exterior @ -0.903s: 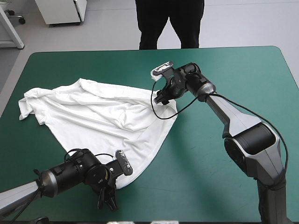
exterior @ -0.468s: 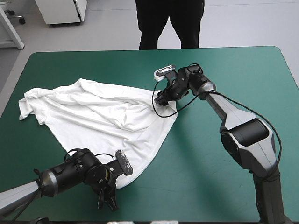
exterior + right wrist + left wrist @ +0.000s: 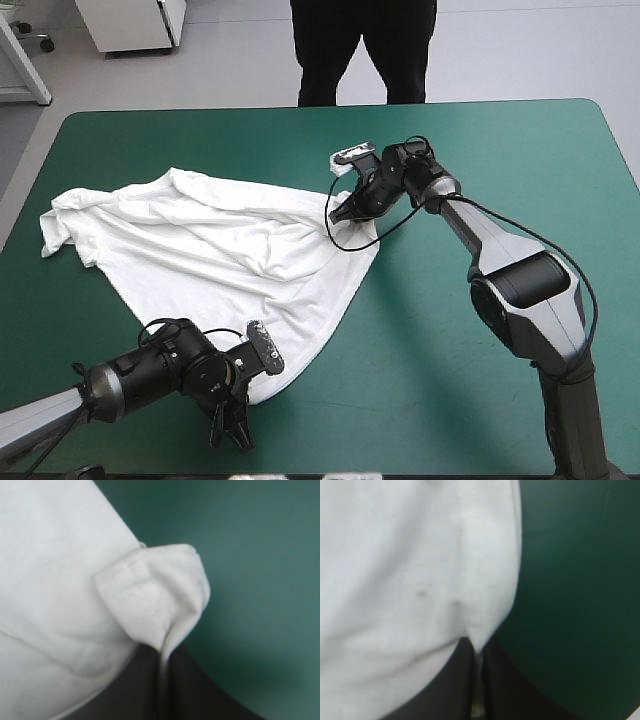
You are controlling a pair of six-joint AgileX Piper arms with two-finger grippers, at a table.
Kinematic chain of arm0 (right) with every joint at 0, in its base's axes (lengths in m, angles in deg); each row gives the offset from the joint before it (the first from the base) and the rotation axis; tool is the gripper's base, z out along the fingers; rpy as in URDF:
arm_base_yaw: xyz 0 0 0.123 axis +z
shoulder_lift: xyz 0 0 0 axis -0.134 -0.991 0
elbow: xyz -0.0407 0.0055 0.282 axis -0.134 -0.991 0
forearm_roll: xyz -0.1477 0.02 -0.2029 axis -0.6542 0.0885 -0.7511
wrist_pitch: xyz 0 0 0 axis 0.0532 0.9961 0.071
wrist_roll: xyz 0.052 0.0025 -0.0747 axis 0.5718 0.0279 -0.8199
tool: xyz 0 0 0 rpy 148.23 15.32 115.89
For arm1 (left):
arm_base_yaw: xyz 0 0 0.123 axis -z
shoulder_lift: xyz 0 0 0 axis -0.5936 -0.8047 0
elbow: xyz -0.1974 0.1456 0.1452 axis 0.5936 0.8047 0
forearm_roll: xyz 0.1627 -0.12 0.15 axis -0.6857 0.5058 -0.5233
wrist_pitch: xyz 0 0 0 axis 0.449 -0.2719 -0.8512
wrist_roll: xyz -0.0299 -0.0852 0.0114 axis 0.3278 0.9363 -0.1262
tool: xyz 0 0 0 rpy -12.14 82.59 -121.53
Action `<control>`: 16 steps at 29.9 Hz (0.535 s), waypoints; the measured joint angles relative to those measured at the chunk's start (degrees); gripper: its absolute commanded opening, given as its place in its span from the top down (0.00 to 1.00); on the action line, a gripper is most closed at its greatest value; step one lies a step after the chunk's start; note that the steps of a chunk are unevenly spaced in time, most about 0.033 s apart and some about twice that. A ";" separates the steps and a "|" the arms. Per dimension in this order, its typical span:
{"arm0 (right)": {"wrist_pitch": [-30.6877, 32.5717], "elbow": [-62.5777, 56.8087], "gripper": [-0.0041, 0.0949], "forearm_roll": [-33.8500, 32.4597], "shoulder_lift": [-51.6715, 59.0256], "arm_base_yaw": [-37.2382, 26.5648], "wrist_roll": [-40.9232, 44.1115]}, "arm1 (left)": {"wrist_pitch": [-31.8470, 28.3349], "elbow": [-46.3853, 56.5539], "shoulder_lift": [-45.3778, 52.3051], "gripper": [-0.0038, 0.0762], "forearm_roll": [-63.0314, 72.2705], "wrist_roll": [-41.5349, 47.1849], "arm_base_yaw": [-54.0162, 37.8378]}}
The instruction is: Fold the cloth
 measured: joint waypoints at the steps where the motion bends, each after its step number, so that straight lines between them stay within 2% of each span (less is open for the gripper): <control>1: 0.05 0.00 0.98 0.12 0.00 0.00 -0.02 | 0.00 0.00 0.00 0.96 -0.05 0.08 0.00; 8: 3.29 -0.26 0.98 -0.01 1.67 -0.05 -0.02 | 3.19 -2.88 0.97 0.96 -0.90 7.42 0.05; 16: 6.35 -0.70 0.98 -0.46 11.01 -2.78 0.87 | 16.09 -19.70 8.89 0.96 -6.42 14.68 0.25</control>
